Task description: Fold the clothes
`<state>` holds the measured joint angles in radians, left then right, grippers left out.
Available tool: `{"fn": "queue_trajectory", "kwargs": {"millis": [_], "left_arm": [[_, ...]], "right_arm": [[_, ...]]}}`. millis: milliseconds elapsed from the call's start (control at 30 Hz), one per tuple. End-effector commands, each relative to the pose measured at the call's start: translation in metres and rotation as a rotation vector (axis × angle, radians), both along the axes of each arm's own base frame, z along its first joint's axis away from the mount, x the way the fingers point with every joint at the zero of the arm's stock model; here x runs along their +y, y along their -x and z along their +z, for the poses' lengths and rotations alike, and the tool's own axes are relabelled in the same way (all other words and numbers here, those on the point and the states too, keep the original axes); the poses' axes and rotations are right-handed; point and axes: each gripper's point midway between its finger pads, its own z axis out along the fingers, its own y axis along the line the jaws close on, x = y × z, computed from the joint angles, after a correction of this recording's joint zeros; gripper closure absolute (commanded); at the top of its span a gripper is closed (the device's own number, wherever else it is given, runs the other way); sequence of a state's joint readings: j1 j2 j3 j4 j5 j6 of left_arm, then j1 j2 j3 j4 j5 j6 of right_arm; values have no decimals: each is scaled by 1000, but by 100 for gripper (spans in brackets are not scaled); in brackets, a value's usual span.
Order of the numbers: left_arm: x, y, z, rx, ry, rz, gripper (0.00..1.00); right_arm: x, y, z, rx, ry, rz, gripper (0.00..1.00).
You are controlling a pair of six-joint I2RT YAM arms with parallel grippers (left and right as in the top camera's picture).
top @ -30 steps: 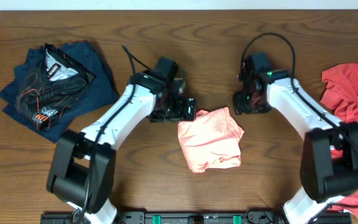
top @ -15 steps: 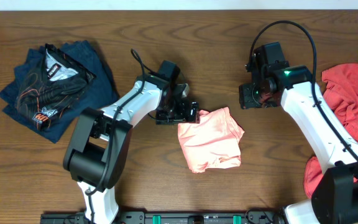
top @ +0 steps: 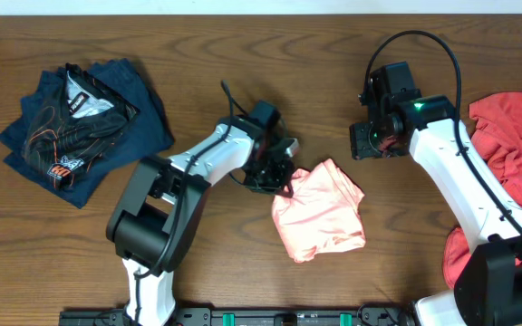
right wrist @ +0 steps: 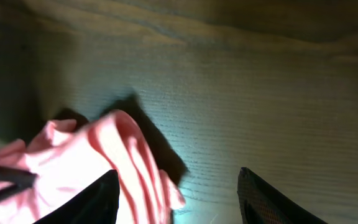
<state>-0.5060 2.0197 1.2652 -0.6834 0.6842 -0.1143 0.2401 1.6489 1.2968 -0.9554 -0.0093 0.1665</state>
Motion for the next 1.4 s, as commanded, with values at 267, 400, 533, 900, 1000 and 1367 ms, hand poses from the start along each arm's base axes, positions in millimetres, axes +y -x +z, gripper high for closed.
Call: {"fn": "queue_trajectory", "kwargs": {"millis": [267,400,533,900,1000,1367], "left_arm": [[222,-145,97,-479,-522,479,94],[301,-173,146,-639,-613,675,94],[373,-176,164,-688,-664,847,94],[500,-127,147,-536,-711,1213,51],[502,-124,142,-511,-655,1224,2],[411,-162,179,-625,-342,1040,2]], "right_arm": [[-8,1,9,-17,36,-7,41],[-8,2,11,-22,35,-9,41],[-8,3,11,-16,36,-9,41],[-8,3,11,-15,36,-9,41],[-8,4,11,-12,36,-9,40],[24,-16,21,-88,-143,22,23]]}}
